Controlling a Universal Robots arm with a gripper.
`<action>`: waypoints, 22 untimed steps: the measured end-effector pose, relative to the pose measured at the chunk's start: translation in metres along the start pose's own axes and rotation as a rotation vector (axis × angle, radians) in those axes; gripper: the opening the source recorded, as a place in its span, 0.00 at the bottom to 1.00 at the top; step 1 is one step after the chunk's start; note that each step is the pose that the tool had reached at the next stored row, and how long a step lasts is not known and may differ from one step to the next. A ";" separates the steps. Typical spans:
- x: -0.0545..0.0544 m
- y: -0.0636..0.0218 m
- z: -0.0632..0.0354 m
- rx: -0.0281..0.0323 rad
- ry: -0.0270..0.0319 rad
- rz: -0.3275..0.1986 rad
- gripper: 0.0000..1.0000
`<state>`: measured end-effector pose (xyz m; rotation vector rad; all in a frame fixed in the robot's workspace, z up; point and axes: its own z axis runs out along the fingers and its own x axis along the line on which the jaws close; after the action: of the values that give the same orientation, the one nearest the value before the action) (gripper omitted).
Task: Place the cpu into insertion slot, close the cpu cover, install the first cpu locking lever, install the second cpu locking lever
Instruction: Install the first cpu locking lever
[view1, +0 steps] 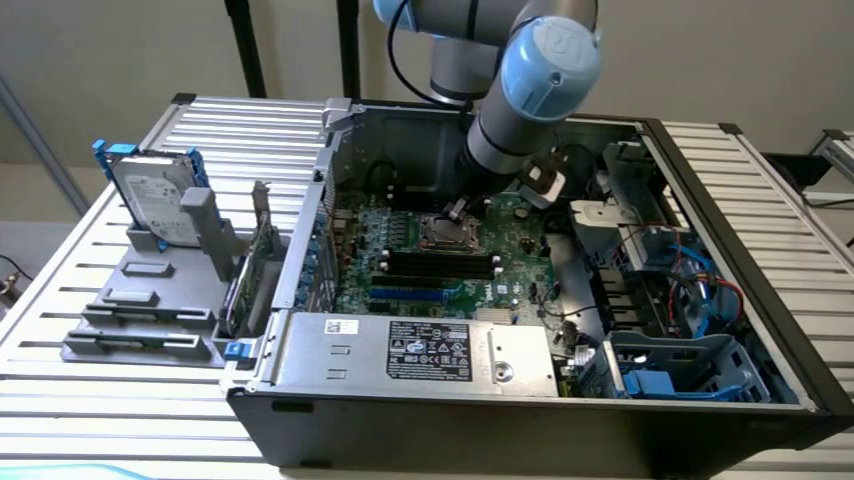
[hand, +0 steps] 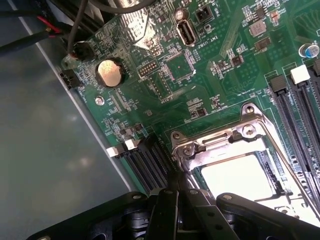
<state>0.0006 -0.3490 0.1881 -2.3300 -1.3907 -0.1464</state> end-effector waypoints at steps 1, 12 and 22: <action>0.000 0.0002 0.0002 0.0017 0.0016 -0.002 0.11; -0.001 0.0016 0.0003 0.0163 0.0162 -0.015 0.11; -0.011 -0.0094 -0.0030 0.0173 0.0153 -0.015 0.11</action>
<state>-0.0125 -0.3552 0.1904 -2.3004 -1.3966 -0.1556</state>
